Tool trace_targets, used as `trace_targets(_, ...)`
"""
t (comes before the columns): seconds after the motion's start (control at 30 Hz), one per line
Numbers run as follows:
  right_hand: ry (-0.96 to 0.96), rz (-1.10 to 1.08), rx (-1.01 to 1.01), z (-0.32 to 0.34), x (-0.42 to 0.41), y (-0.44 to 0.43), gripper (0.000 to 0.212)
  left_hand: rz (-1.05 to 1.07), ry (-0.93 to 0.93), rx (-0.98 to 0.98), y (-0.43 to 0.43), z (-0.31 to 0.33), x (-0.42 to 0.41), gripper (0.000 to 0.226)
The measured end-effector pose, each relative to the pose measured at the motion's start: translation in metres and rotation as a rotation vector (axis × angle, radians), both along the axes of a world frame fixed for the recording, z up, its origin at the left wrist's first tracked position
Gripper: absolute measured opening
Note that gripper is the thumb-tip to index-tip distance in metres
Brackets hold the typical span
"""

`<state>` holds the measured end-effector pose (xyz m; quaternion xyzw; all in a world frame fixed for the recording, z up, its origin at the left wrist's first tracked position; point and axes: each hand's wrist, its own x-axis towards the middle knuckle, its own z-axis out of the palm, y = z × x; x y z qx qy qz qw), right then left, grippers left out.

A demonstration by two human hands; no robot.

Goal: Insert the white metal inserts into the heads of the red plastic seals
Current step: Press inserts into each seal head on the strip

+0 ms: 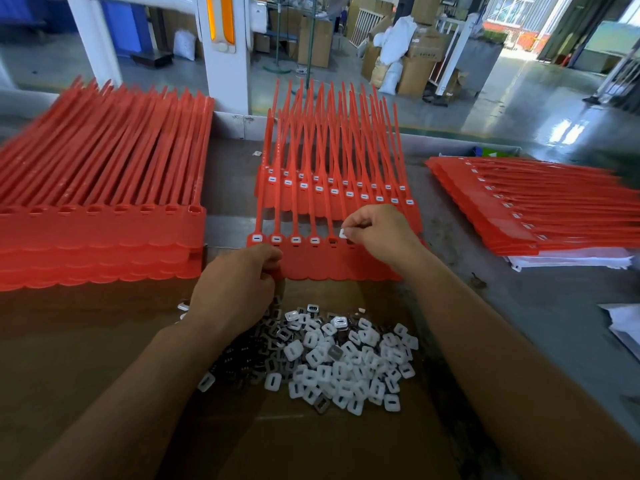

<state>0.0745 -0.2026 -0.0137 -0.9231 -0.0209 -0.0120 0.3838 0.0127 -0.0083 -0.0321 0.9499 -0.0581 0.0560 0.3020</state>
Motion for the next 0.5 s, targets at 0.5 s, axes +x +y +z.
trace_targets(0.5, 0.030, 0.059, -0.076, -0.0115, 0.0120, 0.0067, 0.010, -0.004, -0.002, 0.021, -0.0011, 0.0022, -0.0010, 0.043)
